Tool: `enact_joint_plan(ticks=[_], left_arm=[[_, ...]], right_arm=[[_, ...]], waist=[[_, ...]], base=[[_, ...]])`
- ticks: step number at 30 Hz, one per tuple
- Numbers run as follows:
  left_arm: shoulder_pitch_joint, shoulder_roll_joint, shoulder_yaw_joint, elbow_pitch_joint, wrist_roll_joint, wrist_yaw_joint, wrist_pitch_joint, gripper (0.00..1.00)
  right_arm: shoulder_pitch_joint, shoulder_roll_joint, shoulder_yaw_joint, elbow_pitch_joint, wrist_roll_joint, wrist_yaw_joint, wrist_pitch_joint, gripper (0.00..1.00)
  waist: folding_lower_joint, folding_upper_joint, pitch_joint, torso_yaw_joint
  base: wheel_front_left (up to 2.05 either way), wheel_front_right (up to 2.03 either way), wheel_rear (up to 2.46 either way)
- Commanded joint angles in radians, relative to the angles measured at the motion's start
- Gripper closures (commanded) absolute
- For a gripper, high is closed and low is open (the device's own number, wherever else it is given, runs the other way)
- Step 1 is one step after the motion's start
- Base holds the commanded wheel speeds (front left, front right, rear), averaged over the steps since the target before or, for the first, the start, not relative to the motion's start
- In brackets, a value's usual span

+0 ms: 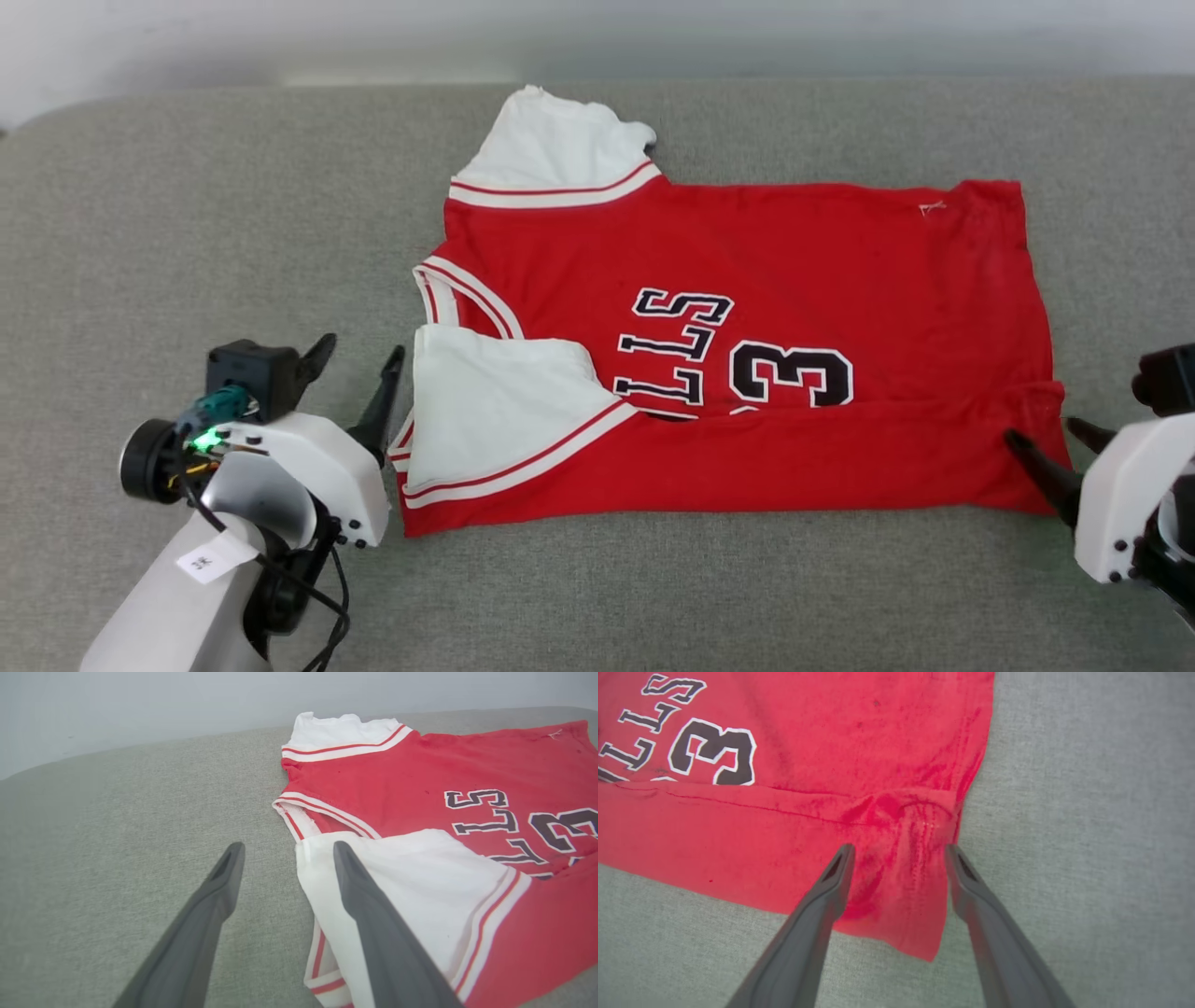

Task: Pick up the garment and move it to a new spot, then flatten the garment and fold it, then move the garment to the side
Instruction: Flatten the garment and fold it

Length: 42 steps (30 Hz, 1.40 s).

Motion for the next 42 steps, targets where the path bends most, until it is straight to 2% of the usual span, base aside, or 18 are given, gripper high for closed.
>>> enact_joint_plan(ticks=[1,5,6,12,15,23,33,40,41,42], left_arm=[[0.023,-0.009,0.008,0.0,-0.012,0.013,-0.004,0.0],[0.067,-0.021,0.039,-0.036,-0.047,0.058,0.008,0.0],[0.12,-0.01,0.042,-0.081,-0.054,0.097,0.036,0.0],[0.247,0.023,0.036,-0.21,-0.08,0.175,0.153,0.0],[0.294,0.036,0.016,-0.273,-0.083,0.201,0.21,0.0],[0.286,0.027,-0.009,-0.326,-0.089,0.227,0.279,0.0],[0.232,0.035,-0.036,-0.201,-0.042,0.277,0.341,0.0],[0.254,0.008,-0.105,-0.119,-0.092,0.215,0.432,0.0],[0.261,0.0,-0.116,-0.109,-0.104,0.202,0.446,0.21],[0.266,-0.003,-0.123,-0.101,-0.111,0.191,0.449,0.62]], right_arm=[[0.021,0.001,-0.012,0.0,-0.022,-0.001,-0.001,0.0],[0.063,0.011,-0.05,-0.01,-0.121,0.0,0.048,0.0],[0.096,0.045,-0.093,-0.033,-0.164,0.0,0.105,0.0],[0.176,0.118,-0.173,-0.143,-0.202,0.0,0.204,0.0],[0.208,0.153,-0.196,-0.214,-0.204,0.0,0.246,0.0],[0.246,0.21,-0.223,-0.344,-0.205,0.0,0.319,0.0],[0.247,0.221,-0.237,-0.404,-0.19,0.0,0.343,0.0],[0.232,0.209,-0.235,-0.401,-0.192,0.0,0.327,0.0],[0.225,0.206,-0.235,-0.398,-0.195,0.0,0.322,0.0],[0.218,0.202,-0.235,-0.393,-0.199,0.0,0.317,0.0]], waist=[[-0.0001,0.0,-0.025,0.005],[-0.0001,0.0,-0.065,0.006],[-0.0001,0.0,-0.082,0.004],[-0.0001,0.0,-0.095,-0.004],[-0.0001,0.0,-0.086,-0.011],[-0.0001,0.0,-0.035,-0.033],[-0.0001,0.0,0.026,-0.06],[-0.0001,0.0,0.044,-0.066],[-0.0001,0.0,0.044,-0.065],[-0.0001,0.0,0.043,-0.065]], base=[[0.0,0.0,0.0],[0.0,0.0,0.0],[0.0,0.0,0.0],[0.0,0.0,0.0],[0.0,0.0,0.0],[0.0,0.0,0.0],[0.0,0.0,0.0],[0.0,0.0,0.0],[0.0,0.0,0.0],[0.0,0.0,0.0]])
